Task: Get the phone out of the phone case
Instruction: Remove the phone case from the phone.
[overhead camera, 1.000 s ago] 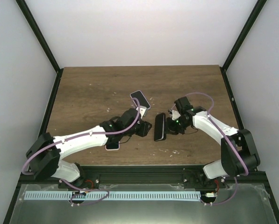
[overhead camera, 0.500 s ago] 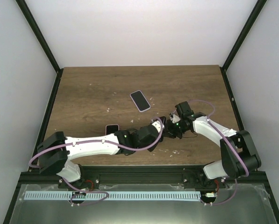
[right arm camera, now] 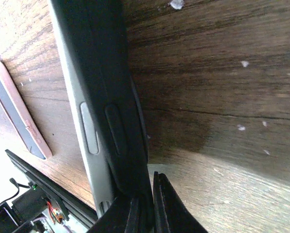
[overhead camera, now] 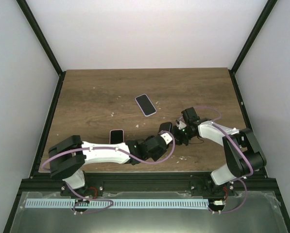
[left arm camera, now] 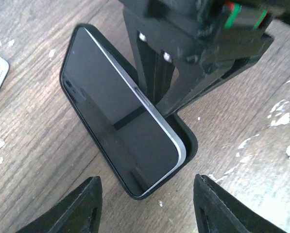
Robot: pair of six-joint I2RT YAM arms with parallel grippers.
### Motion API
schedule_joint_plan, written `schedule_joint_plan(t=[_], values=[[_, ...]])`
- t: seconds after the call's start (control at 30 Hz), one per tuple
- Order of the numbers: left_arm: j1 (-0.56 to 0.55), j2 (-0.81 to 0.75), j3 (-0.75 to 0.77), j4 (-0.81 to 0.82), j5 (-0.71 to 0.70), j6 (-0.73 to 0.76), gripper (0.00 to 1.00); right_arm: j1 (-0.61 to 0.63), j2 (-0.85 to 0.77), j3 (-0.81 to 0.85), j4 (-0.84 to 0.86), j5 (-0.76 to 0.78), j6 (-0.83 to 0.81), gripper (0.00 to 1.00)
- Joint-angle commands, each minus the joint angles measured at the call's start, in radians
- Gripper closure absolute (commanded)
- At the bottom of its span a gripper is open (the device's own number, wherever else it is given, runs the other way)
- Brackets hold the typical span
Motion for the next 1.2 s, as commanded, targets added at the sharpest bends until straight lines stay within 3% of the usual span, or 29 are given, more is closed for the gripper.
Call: schedule_joint_plan(t=[0.0,0.4,0.9,1.07,1.17], values=[[-0.004,0.07,0.032,0.03,-0.06,0.05,0.48,-0.003,0.057,0.059,0.024,-0.022,-0.003,0.99],[-0.004,0.149,0.075,0.0,-0.185,0.104,0.51,-0.003,0.063,0.069,0.028,-0.041,-0.004,0.99],[-0.001,0.183,0.058,0.103,-0.291,0.221,0.49,-0.003,0.035,0.026,0.061,-0.149,0.012,0.99],[-0.002,0.213,0.035,0.161,-0.331,0.275,0.52,-0.003,0.024,0.025,0.068,-0.226,0.029,0.99],[-0.002,0.192,0.006,0.197,-0.354,0.292,0.59,-0.003,0.021,0.032,0.063,-0.233,0.028,0.99]])
